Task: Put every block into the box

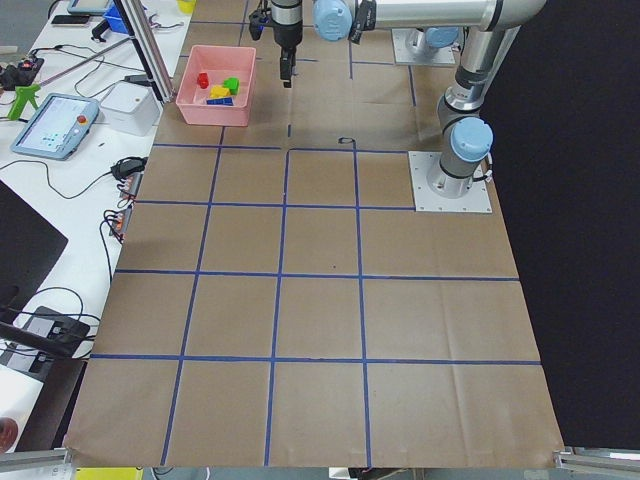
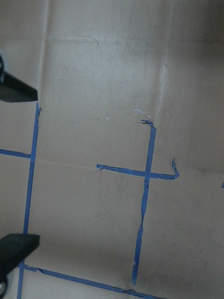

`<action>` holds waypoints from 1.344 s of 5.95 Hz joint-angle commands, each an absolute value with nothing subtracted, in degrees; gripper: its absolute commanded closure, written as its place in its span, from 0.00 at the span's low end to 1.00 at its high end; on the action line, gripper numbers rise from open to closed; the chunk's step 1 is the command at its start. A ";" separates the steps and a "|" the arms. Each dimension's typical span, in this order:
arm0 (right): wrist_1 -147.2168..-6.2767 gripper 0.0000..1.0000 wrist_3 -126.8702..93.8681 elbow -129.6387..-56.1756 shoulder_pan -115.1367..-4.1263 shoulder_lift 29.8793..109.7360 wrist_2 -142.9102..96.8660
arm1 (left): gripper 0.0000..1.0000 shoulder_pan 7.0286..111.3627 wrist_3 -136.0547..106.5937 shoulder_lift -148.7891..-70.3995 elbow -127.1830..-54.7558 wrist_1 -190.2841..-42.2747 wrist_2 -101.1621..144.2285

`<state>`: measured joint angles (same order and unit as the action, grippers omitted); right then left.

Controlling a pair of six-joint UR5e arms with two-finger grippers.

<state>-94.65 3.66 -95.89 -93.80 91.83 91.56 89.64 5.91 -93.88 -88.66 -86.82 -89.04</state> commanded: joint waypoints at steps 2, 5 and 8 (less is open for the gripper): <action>-94.48 0.00 3.52 -95.01 -93.69 93.87 91.32 | 0.00 89.56 8.08 -91.33 -88.51 -87.10 -88.77; -94.66 0.00 3.52 -94.75 -94.04 93.34 91.14 | 0.00 89.03 11.60 -91.76 -86.49 -86.75 -88.86; -96.06 0.00 3.78 -94.57 -94.13 93.25 91.14 | 0.00 89.21 11.51 -91.93 -86.83 -85.79 -89.12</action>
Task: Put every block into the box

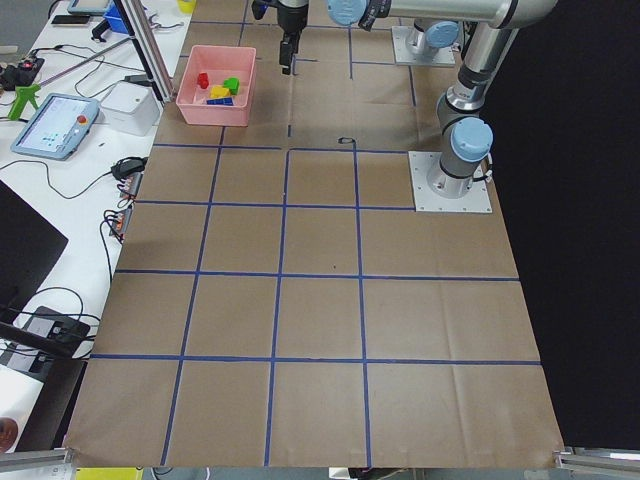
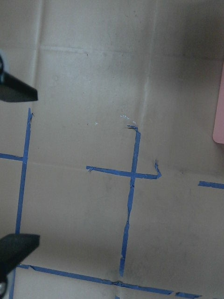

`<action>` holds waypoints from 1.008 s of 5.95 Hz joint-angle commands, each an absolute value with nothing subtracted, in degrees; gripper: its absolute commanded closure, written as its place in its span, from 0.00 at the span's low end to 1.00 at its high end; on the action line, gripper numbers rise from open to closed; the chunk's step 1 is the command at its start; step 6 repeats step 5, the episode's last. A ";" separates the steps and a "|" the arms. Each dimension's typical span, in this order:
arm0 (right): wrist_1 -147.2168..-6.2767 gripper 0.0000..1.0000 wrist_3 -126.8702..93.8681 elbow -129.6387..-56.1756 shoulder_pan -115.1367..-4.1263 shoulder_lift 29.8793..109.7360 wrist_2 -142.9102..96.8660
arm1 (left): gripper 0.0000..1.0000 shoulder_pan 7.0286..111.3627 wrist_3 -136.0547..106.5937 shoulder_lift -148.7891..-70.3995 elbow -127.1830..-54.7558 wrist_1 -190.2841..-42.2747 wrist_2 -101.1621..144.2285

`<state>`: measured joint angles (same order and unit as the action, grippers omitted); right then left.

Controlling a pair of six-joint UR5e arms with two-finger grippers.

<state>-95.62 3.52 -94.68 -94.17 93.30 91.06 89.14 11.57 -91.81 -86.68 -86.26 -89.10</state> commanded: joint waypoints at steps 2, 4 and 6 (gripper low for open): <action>-96.15 0.00 3.43 -94.66 -94.04 93.16 91.05 | 0.00 89.21 11.43 -91.85 -87.63 -85.78 -88.95; -96.15 0.00 3.34 -94.83 -94.04 93.16 91.05 | 0.00 89.30 11.16 -91.93 -87.45 -85.78 -89.03; -96.15 0.00 3.34 -95.10 -94.04 93.16 91.05 | 0.00 89.30 10.64 -91.85 -87.36 -85.78 -89.03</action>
